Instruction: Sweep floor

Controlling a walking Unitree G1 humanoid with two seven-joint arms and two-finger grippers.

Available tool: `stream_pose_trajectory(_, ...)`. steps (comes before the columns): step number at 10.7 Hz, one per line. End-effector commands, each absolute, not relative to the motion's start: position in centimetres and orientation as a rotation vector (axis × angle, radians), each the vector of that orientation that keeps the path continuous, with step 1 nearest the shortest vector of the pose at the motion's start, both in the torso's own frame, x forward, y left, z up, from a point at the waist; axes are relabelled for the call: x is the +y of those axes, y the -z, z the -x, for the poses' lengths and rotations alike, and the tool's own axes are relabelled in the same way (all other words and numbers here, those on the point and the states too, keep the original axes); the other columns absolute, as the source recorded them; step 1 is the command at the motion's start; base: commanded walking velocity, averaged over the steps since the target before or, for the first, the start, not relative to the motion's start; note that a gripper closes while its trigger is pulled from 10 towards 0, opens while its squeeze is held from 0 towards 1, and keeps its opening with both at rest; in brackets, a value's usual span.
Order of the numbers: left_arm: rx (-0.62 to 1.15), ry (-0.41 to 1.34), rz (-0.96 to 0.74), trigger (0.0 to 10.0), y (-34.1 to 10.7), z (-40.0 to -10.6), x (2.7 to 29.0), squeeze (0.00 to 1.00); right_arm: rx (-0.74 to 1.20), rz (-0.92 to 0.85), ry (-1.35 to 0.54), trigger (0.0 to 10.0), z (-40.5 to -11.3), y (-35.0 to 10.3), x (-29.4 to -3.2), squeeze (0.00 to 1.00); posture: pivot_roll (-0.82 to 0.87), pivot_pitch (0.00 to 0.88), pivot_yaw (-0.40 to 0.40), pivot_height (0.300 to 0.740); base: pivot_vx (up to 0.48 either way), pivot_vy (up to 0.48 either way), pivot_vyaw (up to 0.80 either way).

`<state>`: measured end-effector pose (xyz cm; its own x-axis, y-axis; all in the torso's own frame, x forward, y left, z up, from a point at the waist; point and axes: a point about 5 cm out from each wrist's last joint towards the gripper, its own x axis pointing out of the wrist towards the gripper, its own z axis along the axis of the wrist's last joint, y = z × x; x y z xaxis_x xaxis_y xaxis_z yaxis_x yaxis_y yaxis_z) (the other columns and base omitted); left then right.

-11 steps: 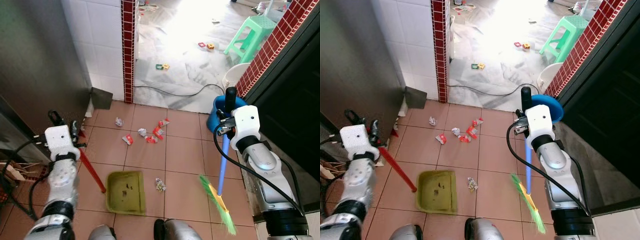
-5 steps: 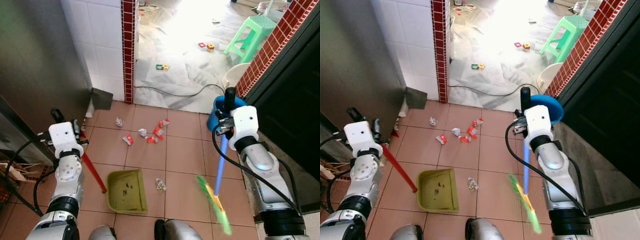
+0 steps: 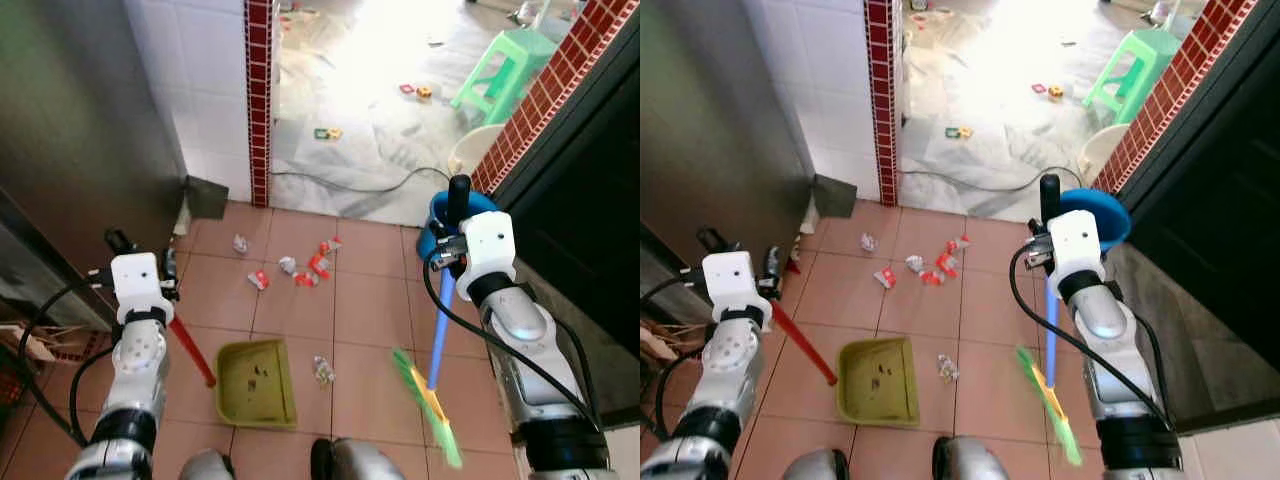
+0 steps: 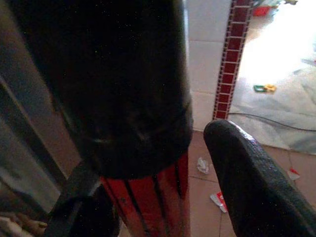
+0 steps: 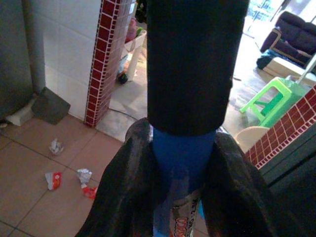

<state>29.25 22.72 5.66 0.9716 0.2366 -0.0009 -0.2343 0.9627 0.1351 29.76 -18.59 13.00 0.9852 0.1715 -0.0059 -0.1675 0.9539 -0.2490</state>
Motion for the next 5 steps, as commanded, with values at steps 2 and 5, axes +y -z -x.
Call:
stream_pose_trajectory(2, 0.008, -0.203, -0.158, 10.0, -6.1, -29.1, 22.6, 1.00, -0.054, 0.273, -0.164, 10.0, -30.0, -13.8, -18.6, 0.00, -0.18, 0.097, -0.097, 0.740, 0.000, 0.000, 0.00)
stream_pose_trajectory(5, 0.008, -0.159, -0.149, 10.0, -6.7, -28.1, 22.7, 1.00, -0.053, 0.267, -0.165, 10.0, -30.1, -13.6, -18.5, 0.00, -0.17, 0.097, -0.094, 0.740, 0.000, 0.000, 0.00)
